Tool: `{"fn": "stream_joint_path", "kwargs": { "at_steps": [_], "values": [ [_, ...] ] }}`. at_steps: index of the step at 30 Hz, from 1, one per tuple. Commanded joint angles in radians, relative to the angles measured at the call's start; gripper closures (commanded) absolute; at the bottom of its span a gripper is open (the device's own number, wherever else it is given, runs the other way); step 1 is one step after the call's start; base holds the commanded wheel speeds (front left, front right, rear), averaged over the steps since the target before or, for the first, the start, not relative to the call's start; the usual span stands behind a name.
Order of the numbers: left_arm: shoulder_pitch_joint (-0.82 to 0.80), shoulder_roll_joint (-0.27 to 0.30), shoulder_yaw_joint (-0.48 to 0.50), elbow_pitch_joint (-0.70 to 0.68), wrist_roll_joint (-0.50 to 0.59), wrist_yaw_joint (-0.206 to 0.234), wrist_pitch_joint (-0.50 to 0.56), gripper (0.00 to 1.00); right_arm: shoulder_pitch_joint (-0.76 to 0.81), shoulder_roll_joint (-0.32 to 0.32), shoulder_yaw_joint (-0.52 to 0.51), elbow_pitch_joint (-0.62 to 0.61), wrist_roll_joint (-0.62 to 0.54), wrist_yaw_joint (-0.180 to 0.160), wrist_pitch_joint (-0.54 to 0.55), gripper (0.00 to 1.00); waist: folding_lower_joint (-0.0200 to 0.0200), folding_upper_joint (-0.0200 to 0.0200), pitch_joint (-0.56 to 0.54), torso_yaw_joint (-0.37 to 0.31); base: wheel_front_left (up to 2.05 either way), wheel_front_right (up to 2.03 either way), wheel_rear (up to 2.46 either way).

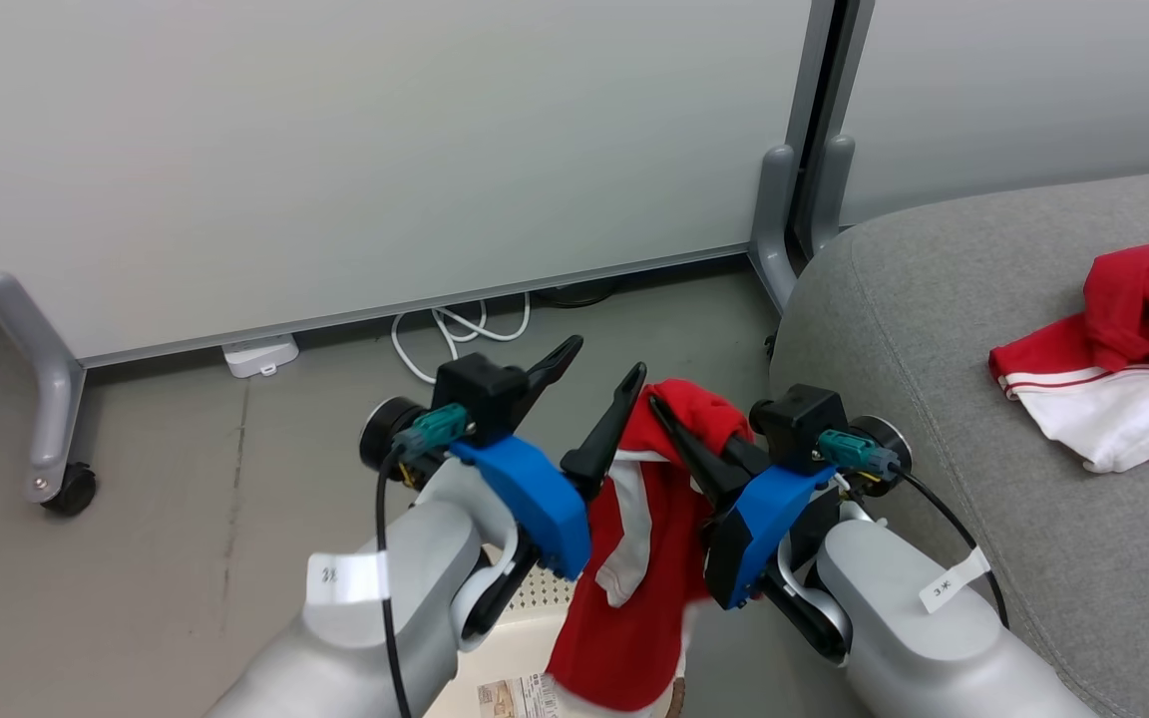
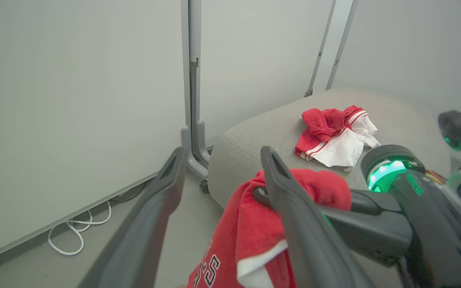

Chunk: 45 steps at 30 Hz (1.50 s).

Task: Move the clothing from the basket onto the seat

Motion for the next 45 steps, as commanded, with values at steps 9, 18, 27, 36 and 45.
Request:
{"fn": "stream_joint_path", "kwargs": {
  "at_steps": [9, 18, 27, 36, 45],
  "values": [
    [0.216, 0.088, 0.185, -0.219, 0.185, 0.024, -0.005, 0.0, 0.029, -0.019, -0.022, -0.031, -0.026, 0.0, -0.003, 1.0, 0.0, -0.0001, 0.013, -0.004, 0.0, 0.0, 0.0],
    [0.442, 0.11, 0.389, -0.374, 0.365, 0.016, -0.005, 0.0, 0.05, -0.033, -0.048, -0.057, -0.05, 0.0, -0.003, 1.0, 0.0, -0.0001, 0.019, 0.002, 0.0, 0.0, 0.0],
    [0.587, 0.085, 0.544, -0.441, 0.49, 0.002, -0.005, 0.0, 0.077, -0.035, -0.067, -0.071, -0.066, 0.0, -0.003, 1.0, 0.0, -0.0001, 0.02, 0.005, 0.0, 0.0, 0.0],
    [0.666, 0.051, 0.656, -0.487, 0.562, -0.013, -0.005, 0.0, 0.087, -0.042, -0.084, -0.081, -0.068, 0.0, -0.003, 1.0, 0.0, -0.0001, 0.018, 0.0, 0.0, 0.0, 0.0],
    [0.669, 0.031, 0.669, -0.488, 0.582, -0.019, -0.005, 0.0, 0.095, -0.04, -0.097, -0.085, -0.075, 0.0, -0.004, 1.0, 0.0, -0.0001, 0.023, -0.008, 0.0, 0.0, 0.0]
  ]
}}
